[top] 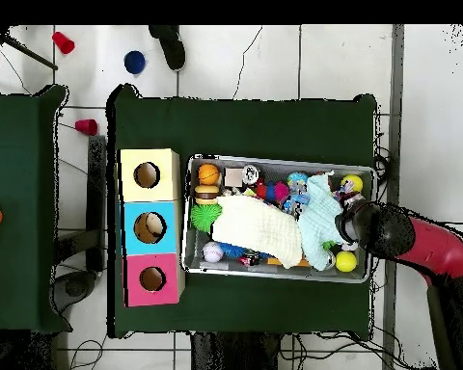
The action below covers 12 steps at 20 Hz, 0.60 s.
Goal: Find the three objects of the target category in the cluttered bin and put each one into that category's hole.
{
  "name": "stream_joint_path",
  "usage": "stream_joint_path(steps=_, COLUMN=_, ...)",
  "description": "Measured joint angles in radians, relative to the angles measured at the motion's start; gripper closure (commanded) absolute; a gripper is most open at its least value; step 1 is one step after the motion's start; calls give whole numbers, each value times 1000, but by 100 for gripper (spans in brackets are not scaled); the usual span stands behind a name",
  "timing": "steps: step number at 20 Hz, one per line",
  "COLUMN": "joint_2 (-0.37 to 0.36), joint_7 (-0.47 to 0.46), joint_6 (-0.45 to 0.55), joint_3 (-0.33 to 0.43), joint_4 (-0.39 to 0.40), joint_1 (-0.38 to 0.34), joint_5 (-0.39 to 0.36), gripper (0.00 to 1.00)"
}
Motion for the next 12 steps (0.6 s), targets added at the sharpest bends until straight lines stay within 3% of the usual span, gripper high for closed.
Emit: stream_joint_path(steps=12, joint_2=2, joint_7=0, joint_6=0, joint_3=2, joint_4=6, joint_1=-13, joint_5=-25, gripper=0)
